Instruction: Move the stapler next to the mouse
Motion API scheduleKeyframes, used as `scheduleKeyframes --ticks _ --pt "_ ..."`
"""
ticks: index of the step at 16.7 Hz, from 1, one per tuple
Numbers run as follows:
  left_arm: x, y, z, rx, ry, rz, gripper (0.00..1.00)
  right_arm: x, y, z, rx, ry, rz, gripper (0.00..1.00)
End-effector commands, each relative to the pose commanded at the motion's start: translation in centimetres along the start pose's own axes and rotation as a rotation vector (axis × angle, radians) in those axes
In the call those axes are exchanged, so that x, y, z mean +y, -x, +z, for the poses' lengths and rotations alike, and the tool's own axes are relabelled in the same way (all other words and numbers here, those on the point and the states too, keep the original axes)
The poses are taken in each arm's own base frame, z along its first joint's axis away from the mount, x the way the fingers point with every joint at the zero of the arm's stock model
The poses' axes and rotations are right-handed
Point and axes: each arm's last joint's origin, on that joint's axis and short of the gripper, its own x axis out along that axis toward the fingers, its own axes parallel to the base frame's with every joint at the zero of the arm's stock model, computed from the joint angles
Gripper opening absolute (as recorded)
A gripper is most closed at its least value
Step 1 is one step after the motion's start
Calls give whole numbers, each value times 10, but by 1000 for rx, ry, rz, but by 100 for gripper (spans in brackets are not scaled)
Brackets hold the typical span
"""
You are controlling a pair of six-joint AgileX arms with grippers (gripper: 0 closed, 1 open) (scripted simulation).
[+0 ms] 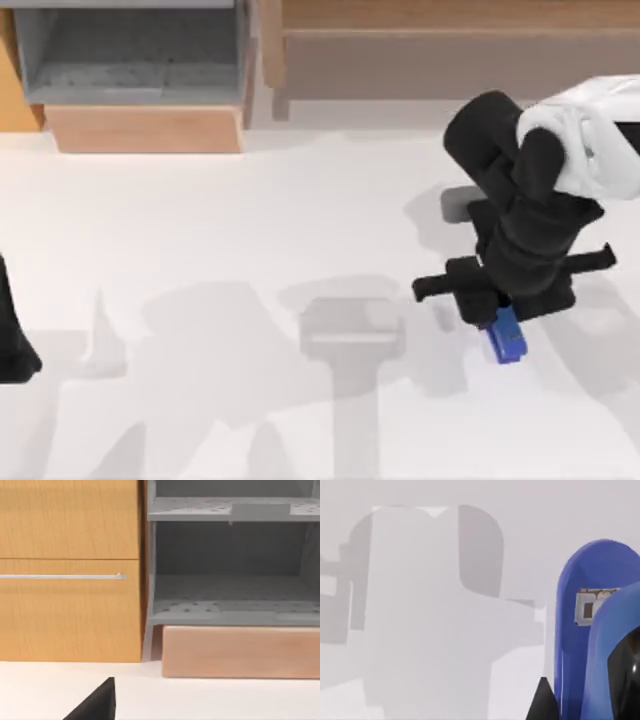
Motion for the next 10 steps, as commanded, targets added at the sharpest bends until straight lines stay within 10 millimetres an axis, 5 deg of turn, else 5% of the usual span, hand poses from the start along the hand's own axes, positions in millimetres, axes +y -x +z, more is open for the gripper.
scheduleKeyframes --ticks 3,6,10 --pt "0 0 0 0 0 0 100 -99 -1 21 -10 -94 -16 0" --pt "0 0 0 0 0 0 100 -190 1 14 -26 -166 -35 0" --pt "0 0 0 0 0 0 100 -262 9 -8 -62 -190 -62 0"
